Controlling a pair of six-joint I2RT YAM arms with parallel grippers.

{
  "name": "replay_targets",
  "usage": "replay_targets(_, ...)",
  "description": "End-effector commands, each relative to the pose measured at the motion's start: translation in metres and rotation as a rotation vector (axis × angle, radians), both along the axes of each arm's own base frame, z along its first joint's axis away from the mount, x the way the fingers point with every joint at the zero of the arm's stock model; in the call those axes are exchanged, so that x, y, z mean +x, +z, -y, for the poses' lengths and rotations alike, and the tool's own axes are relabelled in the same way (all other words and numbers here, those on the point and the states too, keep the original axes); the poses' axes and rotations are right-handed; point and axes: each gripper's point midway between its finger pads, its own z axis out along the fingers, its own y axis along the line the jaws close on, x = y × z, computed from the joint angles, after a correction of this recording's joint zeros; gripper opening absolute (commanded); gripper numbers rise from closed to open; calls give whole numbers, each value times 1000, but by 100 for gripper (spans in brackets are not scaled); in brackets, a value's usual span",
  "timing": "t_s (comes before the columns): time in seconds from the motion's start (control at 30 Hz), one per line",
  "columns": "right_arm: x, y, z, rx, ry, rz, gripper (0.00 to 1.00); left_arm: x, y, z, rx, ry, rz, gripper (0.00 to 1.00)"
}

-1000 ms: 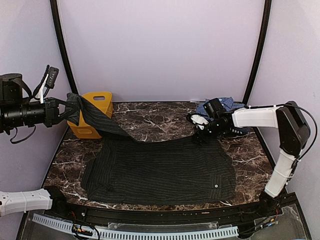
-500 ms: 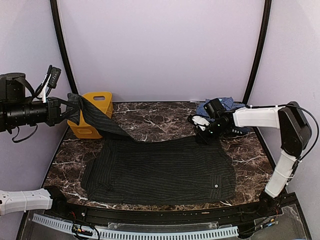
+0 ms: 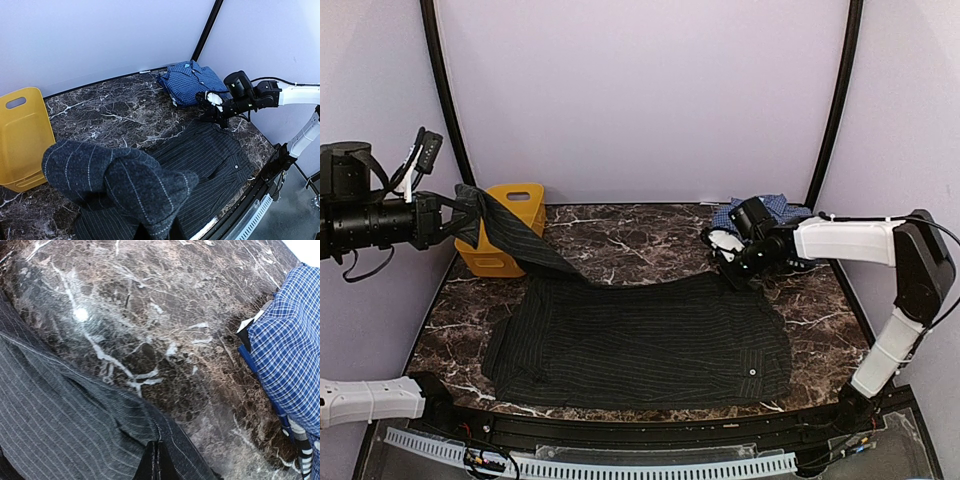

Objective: Fold and stack the long sleeve shirts
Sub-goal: Pick up the corner of the shirt from the center of the board, then fold the 1/3-folded shirt at the center of the board.

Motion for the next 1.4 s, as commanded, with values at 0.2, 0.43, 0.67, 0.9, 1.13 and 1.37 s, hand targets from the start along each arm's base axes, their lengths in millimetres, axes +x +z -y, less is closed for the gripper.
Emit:
replay_targets(0.2,-35,3,5,-48,-121,-21,0,-15,7,-6,5,-20,-5,0)
replay_targets(0.43,-54,15,8,-38,-189,-15,3,-26,6,-10,6,-36,-22,0)
replay_targets(0.67,-55,8,14,-83,-246,40,62,-23,1,-3,6,-56,-32,0)
replay_targets(0.9,-44,-18,25,-194,-276,72,71,-18,3,-1,12,-57,-26,0)
replay_targets(1.13,-32,-38,36,-317,-298,111,69,-16,5,-1,18,-51,-20,0)
replay_targets(1.37,-23,-35,48,-400,-332,159,53,-14,3,-1,26,-49,-21,0)
